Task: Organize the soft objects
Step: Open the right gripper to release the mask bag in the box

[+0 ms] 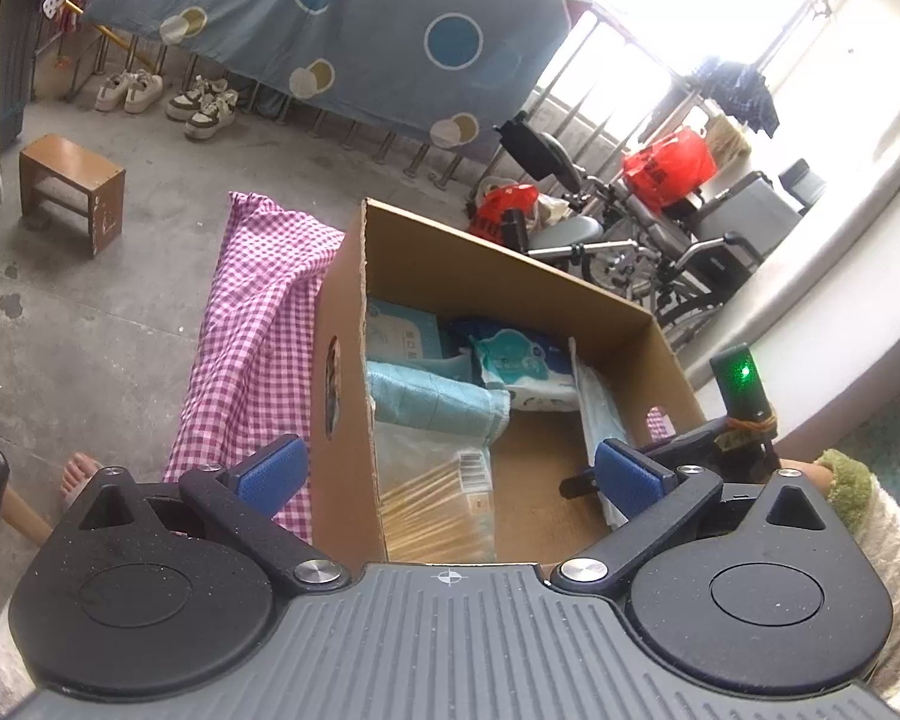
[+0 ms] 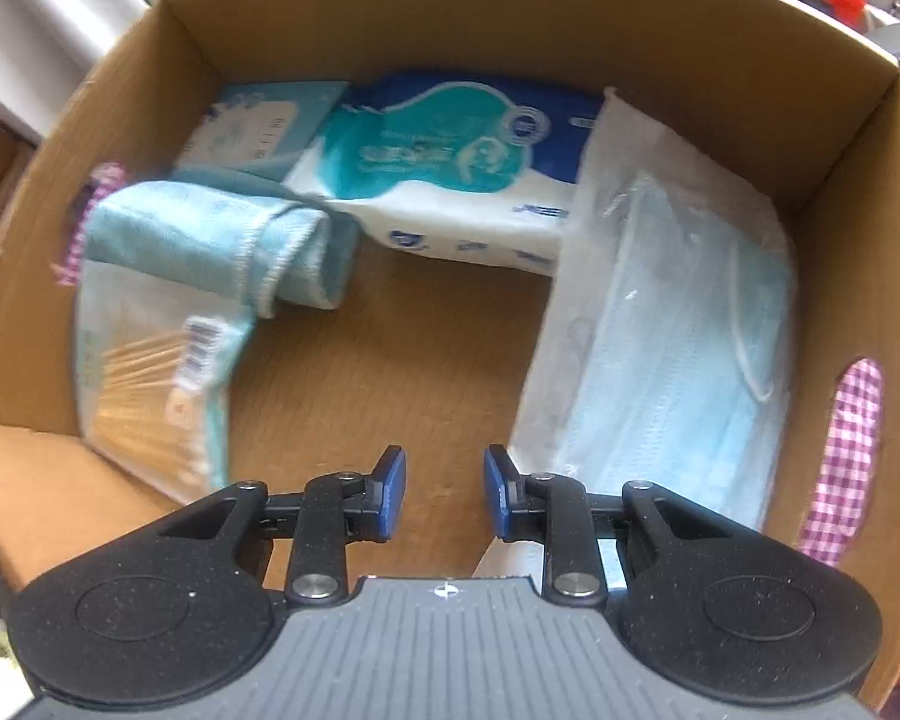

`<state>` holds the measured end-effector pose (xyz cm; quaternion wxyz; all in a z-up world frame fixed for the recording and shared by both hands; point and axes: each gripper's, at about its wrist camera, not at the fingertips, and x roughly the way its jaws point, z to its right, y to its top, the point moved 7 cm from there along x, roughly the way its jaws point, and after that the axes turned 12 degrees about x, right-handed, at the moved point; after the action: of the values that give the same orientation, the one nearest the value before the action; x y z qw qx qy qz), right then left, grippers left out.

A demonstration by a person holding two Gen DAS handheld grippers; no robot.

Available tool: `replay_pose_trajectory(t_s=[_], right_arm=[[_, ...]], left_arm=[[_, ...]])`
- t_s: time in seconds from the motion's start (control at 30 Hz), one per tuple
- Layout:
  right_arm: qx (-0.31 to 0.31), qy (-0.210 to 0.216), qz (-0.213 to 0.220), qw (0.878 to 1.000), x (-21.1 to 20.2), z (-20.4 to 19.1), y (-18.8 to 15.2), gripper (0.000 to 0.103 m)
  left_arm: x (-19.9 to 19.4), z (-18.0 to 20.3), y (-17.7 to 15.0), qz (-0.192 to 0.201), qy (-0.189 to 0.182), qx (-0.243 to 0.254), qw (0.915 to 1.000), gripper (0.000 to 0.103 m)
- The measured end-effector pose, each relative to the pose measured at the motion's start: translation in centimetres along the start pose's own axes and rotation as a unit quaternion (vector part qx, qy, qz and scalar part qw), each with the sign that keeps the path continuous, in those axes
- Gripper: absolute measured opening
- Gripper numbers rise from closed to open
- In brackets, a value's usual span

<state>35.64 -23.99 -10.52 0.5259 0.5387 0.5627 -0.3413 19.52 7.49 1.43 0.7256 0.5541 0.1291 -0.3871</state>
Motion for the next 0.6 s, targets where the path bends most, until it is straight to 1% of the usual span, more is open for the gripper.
replay_pose_trajectory(t_s=[0.03, 0.13, 0.2, 0.23, 0.27, 0.37, 0.47, 0.5, 0.53, 0.57, 0.6], right_arm=[[0.018, 0.001, 0.008, 1.0, 0.2, 0.7, 0.5, 0.029], [0.046, -0.014, 0.04, 0.998, -0.6, 2.4, 2.2, 0.029], [0.058, -0.012, 0.045, 0.997, -0.8, 3.0, 2.9, 0.029], [0.059, -0.022, 0.049, 0.997, -0.7, 3.3, 3.0, 0.025], [0.058, -0.025, 0.05, 0.997, -0.6, 3.3, 3.1, 0.023], [0.059, 0.0, 0.049, 0.997, -0.8, 2.8, 2.9, 0.025], [0.054, 0.037, 0.06, 0.996, -2.6, 1.6, 2.6, 0.028], [0.052, 0.046, 0.069, 0.995, -3.6, 1.2, 2.4, 0.03], [0.05, 0.054, 0.081, 0.994, -4.9, 0.8, 2.3, 0.04], [0.051, 0.059, 0.095, 0.992, -6.1, 0.6, 2.3, 0.054], [0.053, 0.066, 0.109, 0.99, -7.4, 0.3, 2.5, 0.059]], left_arm=[[0.1, 0.0, -0.2, -0.002, 0.002, 0.001, 1.0, 0.102], [0.2, 0.1, -0.5, -0.007, 0.006, 0.007, 0.9999, 0.102], [0.1, 0.1, -0.6, -0.007, 0.008, 0.012, 0.9999, 0.102], [0.1, 0.1, -0.6, -0.005, 0.009, 0.015, 0.9998, 0.102], [0.1, 0.0, -0.5, -0.004, 0.011, 0.017, 0.9998, 0.102], [0.1, 0.0, -0.3, -0.002, 0.018, 0.023, 0.9996, 0.102], [-0.1, 0.3, -0.2, 0.002, 0.014, 0.024, 0.9996, 0.102], [-0.3, 0.5, -0.1, 0.005, 0.014, 0.025, 0.9996, 0.102], [-0.5, 0.7, 0.0, 0.011, 0.012, 0.028, 0.9995, 0.102], [-0.8, 0.9, 0.1, 0.016, 0.011, 0.031, 0.9993, 0.102], [-1.0, 1.0, 0.1, 0.02, 0.012, 0.033, 0.9992, 0.102]])
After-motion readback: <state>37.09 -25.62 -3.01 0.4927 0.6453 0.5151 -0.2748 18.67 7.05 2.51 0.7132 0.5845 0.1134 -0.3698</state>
